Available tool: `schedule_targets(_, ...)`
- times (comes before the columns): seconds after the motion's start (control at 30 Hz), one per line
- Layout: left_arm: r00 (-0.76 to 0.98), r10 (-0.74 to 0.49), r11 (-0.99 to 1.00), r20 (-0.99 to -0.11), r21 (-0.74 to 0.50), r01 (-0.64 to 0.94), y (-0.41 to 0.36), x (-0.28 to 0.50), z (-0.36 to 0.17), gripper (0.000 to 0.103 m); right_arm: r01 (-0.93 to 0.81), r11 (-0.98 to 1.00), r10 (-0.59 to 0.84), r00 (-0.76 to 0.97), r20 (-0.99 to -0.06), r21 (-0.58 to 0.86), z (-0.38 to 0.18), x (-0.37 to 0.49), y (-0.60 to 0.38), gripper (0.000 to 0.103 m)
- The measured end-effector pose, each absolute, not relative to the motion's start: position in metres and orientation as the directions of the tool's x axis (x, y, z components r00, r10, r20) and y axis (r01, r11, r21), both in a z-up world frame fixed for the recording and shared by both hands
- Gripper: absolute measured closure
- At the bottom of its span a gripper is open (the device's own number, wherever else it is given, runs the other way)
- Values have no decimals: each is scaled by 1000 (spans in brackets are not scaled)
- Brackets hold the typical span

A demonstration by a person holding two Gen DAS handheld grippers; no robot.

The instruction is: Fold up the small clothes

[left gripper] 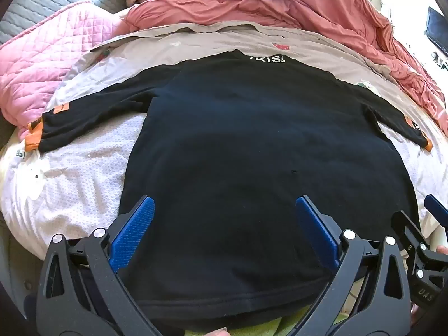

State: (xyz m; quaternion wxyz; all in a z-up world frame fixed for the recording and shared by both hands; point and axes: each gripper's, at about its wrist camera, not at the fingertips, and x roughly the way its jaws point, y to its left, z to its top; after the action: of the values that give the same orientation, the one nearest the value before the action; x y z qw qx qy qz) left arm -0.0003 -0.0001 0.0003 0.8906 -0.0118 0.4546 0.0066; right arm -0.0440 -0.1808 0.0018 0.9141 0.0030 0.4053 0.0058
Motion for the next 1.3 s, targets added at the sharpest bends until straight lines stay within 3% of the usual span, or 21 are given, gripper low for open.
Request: schedule_targets(1.3,584,12,1000,-812,-5,-27,4,-2,2,9,-11,1000,19,687,-727,16,4,-47,-179,4)
